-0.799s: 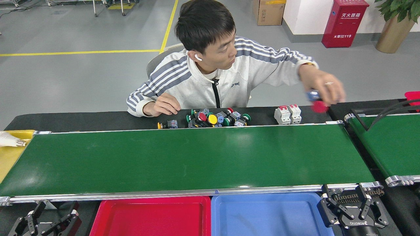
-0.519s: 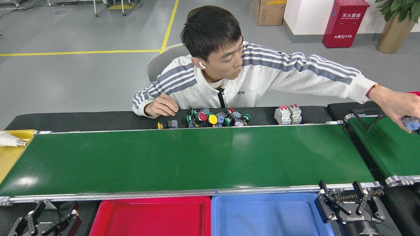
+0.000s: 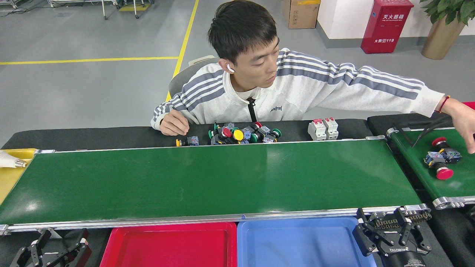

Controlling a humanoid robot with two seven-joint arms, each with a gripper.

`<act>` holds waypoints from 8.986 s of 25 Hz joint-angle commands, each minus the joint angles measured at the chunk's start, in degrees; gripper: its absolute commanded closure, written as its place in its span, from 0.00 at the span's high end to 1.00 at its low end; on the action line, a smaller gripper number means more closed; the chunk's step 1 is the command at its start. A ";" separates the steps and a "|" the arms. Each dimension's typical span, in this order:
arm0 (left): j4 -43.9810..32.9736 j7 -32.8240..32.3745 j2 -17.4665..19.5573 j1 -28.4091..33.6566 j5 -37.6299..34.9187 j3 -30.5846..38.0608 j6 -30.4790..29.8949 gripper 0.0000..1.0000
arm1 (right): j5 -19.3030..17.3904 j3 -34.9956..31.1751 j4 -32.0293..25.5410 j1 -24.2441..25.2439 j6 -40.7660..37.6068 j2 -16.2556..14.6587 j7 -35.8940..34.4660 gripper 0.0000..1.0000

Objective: Pick switch part from conveyor to tray

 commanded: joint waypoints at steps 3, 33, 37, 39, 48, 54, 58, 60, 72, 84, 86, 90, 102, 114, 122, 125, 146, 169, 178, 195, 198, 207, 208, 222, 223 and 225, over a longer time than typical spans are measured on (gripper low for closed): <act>-1.85 0.33 0.28 -0.52 0.42 0.37 0.21 1.00 | 0.03 -0.90 -0.72 -0.89 0.29 -1.90 -0.02 1.00; -3.87 0.33 0.81 -2.98 1.83 -1.04 -0.32 1.00 | 3.81 9.99 23.18 -23.48 18.30 -2.52 7.98 1.00; -3.60 0.33 0.98 -3.07 1.48 -1.13 -0.32 1.00 | 3.64 12.46 28.90 -27.87 19.53 -1.37 7.10 0.98; -3.08 0.33 1.33 -2.98 1.21 -1.66 -0.41 1.00 | 3.64 13.77 31.27 -28.93 19.53 -1.20 7.01 0.92; -2.02 0.33 3.00 -3.24 1.65 -0.95 -3.92 1.00 | 3.11 15.53 31.89 -29.72 17.95 -1.81 6.75 0.02; -2.02 0.24 3.71 -2.98 1.04 -0.87 0.65 1.00 | 3.20 20.19 25.03 -27.87 2.75 -1.81 5.34 0.02; -1.93 0.24 4.32 -2.80 1.04 -0.95 5.13 1.00 | 3.55 28.89 18.35 -26.90 -11.40 -2.16 2.71 0.03; -1.76 0.24 4.24 -2.71 1.13 -1.04 5.22 1.00 | 3.72 34.96 18.26 -27.26 -18.52 -1.46 2.27 0.10; -2.11 0.24 4.15 -2.19 1.30 -1.66 5.04 1.00 | 4.69 37.68 14.92 -21.02 -12.72 3.46 -0.72 1.00; -2.11 0.33 4.41 -2.19 1.48 -2.01 4.69 1.00 | 5.04 9.03 3.32 -3.61 17.16 4.78 -5.73 1.00; -2.11 0.24 4.41 -2.27 1.48 -2.27 4.69 1.00 | 5.13 9.47 5.25 -7.74 17.07 4.78 -3.27 1.00; -2.11 0.33 4.50 -2.10 1.48 -2.36 4.69 1.00 | 6.80 13.51 14.47 -16.00 17.07 3.99 -1.16 1.00; -1.85 0.24 4.76 -2.63 1.21 -2.71 4.78 1.00 | 7.15 21.51 27.75 -26.29 17.25 3.37 -0.46 1.00; -1.41 0.24 5.55 -4.56 1.13 -3.50 4.87 1.00 | 6.54 25.64 42.96 -37.01 17.34 7.94 -0.90 1.00; 0.17 0.24 5.73 -4.65 1.13 -5.79 4.87 1.00 | 6.45 25.73 46.47 -39.56 17.07 9.17 -1.16 0.81; 0.00 0.24 5.64 -5.00 1.13 -6.75 4.87 1.00 | 6.45 27.22 46.56 -39.74 16.63 9.00 -1.16 0.27; -0.18 0.24 6.78 -4.30 1.74 -5.17 4.60 1.00 | 6.54 48.05 15.45 -22.33 -4.37 4.52 -2.22 0.99; -1.23 0.33 7.75 -3.42 1.83 -2.36 3.29 1.00 | 10.23 19.40 9.12 -9.59 23.93 7.50 -2.04 0.98; -1.14 0.33 7.75 -3.86 1.74 -3.59 3.29 1.00 | 10.23 23.88 17.30 -17.06 26.74 8.38 1.56 0.98; -1.41 0.24 7.58 -4.03 1.57 -5.08 3.37 1.00 | 9.26 23.35 27.14 -26.73 26.65 8.47 1.65 0.98; -1.32 0.24 7.49 -3.94 1.57 -5.17 3.37 1.00 | 9.17 23.27 27.40 -27.26 26.57 8.12 1.65 0.98; -0.79 0.24 7.84 -4.03 1.83 -5.17 3.29 1.00 | 8.12 24.76 36.02 -30.95 26.57 8.38 1.83 0.36; -0.97 0.33 7.84 -4.03 1.92 -5.17 3.20 1.00 | 8.12 25.11 36.02 -30.95 26.48 8.12 1.83 0.22; -1.41 0.24 7.84 -3.42 2.01 -4.56 3.20 1.00 | 8.56 42.95 14.31 -21.19 17.78 7.59 1.83 0.02; -1.50 0.24 7.93 -3.42 2.01 -4.56 3.20 1.00 | 8.82 46.91 12.11 -19.96 16.37 7.24 1.83 0.02; -1.50 0.24 7.84 -3.42 2.01 -4.64 3.29 1.00 | 9.26 53.41 11.85 -20.05 15.84 6.80 1.74 0.51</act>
